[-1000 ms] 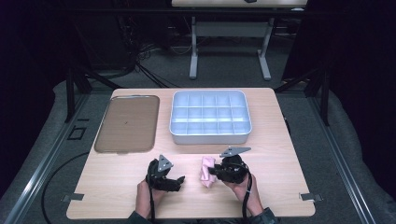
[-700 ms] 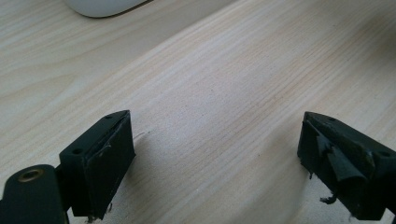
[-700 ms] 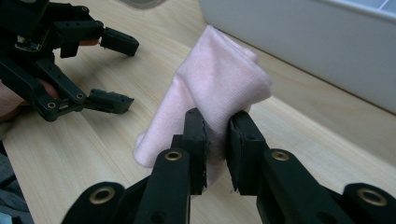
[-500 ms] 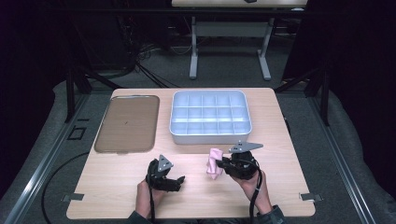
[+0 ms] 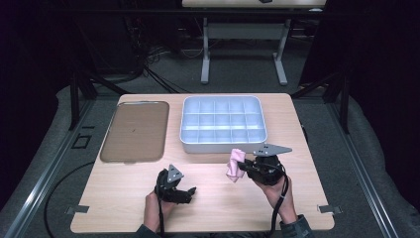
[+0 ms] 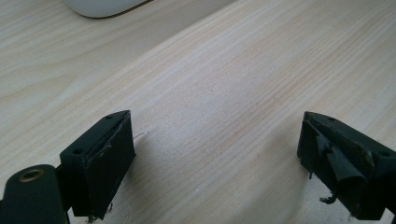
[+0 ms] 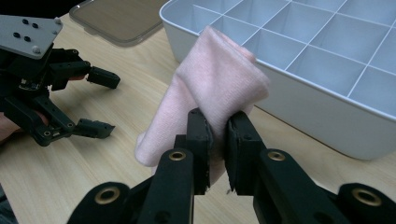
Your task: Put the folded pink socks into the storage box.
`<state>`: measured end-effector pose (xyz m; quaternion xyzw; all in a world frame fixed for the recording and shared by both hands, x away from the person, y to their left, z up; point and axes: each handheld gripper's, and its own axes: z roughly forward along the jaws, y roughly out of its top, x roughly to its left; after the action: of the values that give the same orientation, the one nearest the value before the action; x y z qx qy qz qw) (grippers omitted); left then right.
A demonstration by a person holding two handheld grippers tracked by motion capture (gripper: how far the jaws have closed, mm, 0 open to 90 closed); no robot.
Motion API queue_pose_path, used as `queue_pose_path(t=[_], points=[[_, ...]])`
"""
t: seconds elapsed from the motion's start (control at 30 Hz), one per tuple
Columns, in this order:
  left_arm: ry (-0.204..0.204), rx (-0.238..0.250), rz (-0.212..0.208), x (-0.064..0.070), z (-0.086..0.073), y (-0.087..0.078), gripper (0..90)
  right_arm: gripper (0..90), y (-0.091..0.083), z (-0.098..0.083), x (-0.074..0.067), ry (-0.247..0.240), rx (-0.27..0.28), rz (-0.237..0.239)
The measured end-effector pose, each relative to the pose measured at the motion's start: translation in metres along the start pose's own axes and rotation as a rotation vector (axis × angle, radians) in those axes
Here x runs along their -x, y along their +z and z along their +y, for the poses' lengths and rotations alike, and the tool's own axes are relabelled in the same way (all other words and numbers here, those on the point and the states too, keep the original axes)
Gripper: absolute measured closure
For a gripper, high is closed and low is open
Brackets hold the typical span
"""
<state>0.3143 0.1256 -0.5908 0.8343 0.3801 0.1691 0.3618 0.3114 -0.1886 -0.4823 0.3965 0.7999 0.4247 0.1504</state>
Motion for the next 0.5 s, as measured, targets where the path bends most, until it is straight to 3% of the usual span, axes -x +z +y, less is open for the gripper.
queue_pose_path(t=[0.5], points=[[0.0,0.0,0.0,0.0,0.0,0.0,10.6,81.0,-0.016,0.008,0.014,-0.002,0.034,-0.031]])
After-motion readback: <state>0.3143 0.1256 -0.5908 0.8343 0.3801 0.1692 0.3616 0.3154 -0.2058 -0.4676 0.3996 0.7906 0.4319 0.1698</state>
